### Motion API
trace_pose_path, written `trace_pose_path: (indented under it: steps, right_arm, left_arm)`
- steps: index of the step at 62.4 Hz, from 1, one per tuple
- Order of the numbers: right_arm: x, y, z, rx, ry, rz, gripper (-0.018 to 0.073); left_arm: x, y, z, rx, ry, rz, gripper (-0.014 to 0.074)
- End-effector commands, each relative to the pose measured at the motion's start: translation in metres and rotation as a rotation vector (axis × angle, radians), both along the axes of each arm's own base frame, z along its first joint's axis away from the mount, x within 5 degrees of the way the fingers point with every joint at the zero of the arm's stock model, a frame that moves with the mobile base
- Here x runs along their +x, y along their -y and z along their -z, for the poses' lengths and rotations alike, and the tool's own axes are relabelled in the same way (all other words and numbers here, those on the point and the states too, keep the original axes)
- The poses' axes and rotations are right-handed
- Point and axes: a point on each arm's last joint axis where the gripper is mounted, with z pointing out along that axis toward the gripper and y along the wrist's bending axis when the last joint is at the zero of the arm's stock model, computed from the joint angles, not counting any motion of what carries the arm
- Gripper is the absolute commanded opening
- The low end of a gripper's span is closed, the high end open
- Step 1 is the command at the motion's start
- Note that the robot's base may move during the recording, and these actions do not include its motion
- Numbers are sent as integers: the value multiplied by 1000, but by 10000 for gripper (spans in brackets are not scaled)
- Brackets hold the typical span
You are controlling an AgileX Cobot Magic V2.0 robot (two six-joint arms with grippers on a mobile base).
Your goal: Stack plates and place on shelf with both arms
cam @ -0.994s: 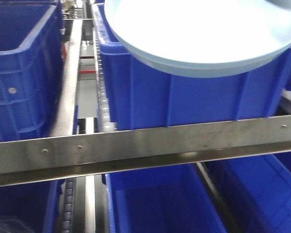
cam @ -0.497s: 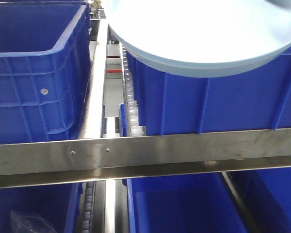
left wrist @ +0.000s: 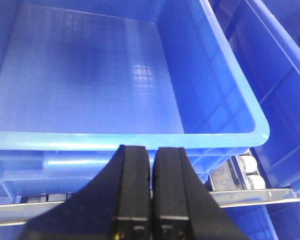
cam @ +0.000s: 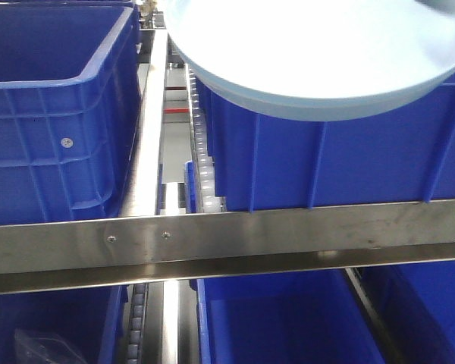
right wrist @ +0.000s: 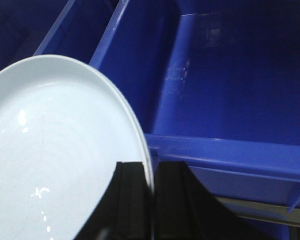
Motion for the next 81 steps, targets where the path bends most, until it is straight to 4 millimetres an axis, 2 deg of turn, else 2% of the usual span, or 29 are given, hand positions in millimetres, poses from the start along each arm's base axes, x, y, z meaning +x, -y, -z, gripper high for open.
trace_pose_path:
  steps: [1, 38, 56, 69, 81]
  right_arm:
    - [0, 1, -23, 59, 141, 13, 48]
    - [0, 2, -25, 66, 159, 16, 48]
    - [5, 3, -36, 108, 259, 43, 48]
    - [29, 18, -49, 89, 253, 148, 48]
    - [72, 39, -64, 73, 259, 277, 48]
  left_arm:
    - [2, 0, -17, -31, 105, -15, 101]
    - [2, 0, -17, -31, 105, -15, 101]
    - [2, 0, -17, -31, 105, -15, 101]
    - [2, 0, -17, -31, 105, -15, 101]
    - [2, 0, -17, -31, 105, -15, 101]
